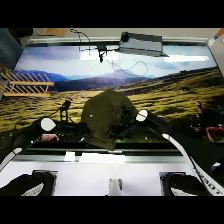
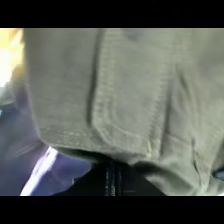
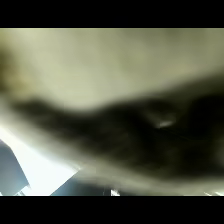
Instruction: Fold the shirts.
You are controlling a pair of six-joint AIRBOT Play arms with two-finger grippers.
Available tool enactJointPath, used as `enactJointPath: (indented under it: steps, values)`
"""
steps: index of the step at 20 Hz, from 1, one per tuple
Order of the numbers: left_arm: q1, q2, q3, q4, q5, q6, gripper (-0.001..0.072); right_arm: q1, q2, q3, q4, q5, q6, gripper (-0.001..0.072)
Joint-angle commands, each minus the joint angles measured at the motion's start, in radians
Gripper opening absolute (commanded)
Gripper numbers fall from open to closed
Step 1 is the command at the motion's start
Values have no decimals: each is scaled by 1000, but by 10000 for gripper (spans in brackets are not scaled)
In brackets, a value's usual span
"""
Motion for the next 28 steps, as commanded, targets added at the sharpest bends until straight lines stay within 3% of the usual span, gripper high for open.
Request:
enactJointPath:
  steps: [1, 6, 9, 12, 15, 17, 20, 23, 28]
  values:
    - [1, 40, 116, 0, -25, 106, 42, -43, 30, 85, -23, 79, -119, 59]
    - [-5, 105, 497, -1, -71, 169, 42, -163, 195, 398, -181, 286, -179, 59]
    - [-42, 148, 763, -1, -70, 167, 43, -183, 317, 610, -185, 307, -161, 59]
    - [-117, 171, 948, -1, -76, 92, 43, -184, 420, 736, -176, 309, 58, 59]
    - [-212, 173, 987, 9, -154, 55, 42, -184, 494, 746, -189, 370, 282, 60]
    - [-262, 160, 974, 75, -255, -35, 42, -183, 494, 738, -191, 540, 352, 60]
    - [-315, 130, 923, 231, -373, -142, 42, -184, 493, 654, -227, 721, 353, 60]
    - [-310, 60, 835, 311, -397, -182, 44, -184, 489, 462, -288, 665, 288, 62]
    - [-297, -243, 780, 283, -252, -182, 45, -184, 348, 171, -306, 254, 153, 62]
